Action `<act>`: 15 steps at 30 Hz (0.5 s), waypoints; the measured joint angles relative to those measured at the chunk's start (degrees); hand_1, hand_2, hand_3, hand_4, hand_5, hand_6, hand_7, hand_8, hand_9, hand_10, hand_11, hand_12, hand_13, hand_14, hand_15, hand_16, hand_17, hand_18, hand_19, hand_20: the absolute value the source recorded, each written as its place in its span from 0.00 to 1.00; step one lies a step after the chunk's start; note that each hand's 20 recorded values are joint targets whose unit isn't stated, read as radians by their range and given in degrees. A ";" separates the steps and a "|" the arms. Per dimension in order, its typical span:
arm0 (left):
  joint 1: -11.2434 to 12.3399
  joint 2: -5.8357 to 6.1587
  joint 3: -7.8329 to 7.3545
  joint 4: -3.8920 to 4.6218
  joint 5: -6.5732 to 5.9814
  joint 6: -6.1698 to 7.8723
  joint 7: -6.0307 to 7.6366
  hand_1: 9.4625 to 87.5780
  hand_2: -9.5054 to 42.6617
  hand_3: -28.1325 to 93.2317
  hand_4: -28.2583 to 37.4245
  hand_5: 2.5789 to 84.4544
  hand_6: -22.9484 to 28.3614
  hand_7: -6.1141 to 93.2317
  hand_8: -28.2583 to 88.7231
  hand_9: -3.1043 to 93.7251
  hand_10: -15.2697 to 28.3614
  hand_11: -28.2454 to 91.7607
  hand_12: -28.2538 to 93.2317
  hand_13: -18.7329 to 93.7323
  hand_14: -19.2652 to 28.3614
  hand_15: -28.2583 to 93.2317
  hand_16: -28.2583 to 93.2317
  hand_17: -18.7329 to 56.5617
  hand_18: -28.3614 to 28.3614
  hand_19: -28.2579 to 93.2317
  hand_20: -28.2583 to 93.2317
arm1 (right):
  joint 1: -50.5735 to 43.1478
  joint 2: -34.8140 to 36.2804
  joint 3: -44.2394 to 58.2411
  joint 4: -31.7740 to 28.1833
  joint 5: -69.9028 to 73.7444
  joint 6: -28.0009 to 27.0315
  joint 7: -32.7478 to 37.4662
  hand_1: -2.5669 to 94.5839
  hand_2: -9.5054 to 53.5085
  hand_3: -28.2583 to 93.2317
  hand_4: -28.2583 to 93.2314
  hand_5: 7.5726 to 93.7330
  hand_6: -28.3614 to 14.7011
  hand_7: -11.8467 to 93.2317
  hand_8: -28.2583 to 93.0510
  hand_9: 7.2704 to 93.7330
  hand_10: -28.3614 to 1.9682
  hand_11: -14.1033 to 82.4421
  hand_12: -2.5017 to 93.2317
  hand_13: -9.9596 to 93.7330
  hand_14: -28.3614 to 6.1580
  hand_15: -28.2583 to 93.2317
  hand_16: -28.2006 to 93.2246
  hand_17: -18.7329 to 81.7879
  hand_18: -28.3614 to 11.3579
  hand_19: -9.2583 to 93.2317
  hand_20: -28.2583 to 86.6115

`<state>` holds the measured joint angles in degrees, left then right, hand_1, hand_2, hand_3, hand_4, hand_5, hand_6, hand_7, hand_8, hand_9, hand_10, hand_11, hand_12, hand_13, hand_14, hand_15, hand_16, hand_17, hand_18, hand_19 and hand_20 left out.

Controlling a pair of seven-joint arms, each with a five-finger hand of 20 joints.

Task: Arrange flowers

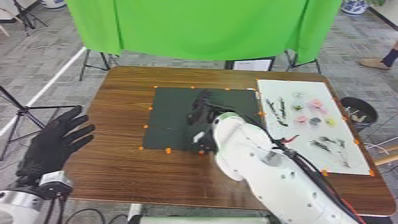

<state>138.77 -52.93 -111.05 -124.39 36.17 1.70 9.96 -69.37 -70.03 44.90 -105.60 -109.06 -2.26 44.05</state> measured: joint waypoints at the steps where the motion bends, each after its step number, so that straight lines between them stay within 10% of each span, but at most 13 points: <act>1: -0.13 0.00 0.18 0.02 -0.01 0.00 0.01 0.20 0.07 0.80 0.00 0.30 0.53 0.25 0.15 0.27 0.61 0.39 0.38 0.32 0.74 0.49 0.24 0.12 0.86 0.55 0.32 | -0.25 -0.38 -0.52 0.06 -0.28 -0.70 -0.20 0.83 0.03 0.00 0.95 0.74 0.68 0.58 0.46 0.87 0.76 0.92 0.76 0.86 0.61 0.99 0.64 0.58 0.19 0.97 0.61; 15: -3.12 0.76 3.03 1.44 -0.05 -0.49 -0.53 0.20 0.07 0.80 0.00 0.30 0.53 0.25 0.15 0.27 0.61 0.39 0.38 0.32 0.74 0.49 0.24 0.12 0.86 0.55 0.32 | -4.00 -3.13 -5.76 4.41 -8.73 -4.14 -3.69 0.83 0.03 0.00 0.94 0.74 0.69 0.58 0.45 0.86 0.75 0.92 0.75 0.85 0.60 0.99 0.64 0.57 0.19 0.97 0.61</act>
<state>135.65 -52.17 -108.02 -122.95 36.12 1.20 9.43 -73.37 -73.16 39.15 -101.19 -117.79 -6.39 40.36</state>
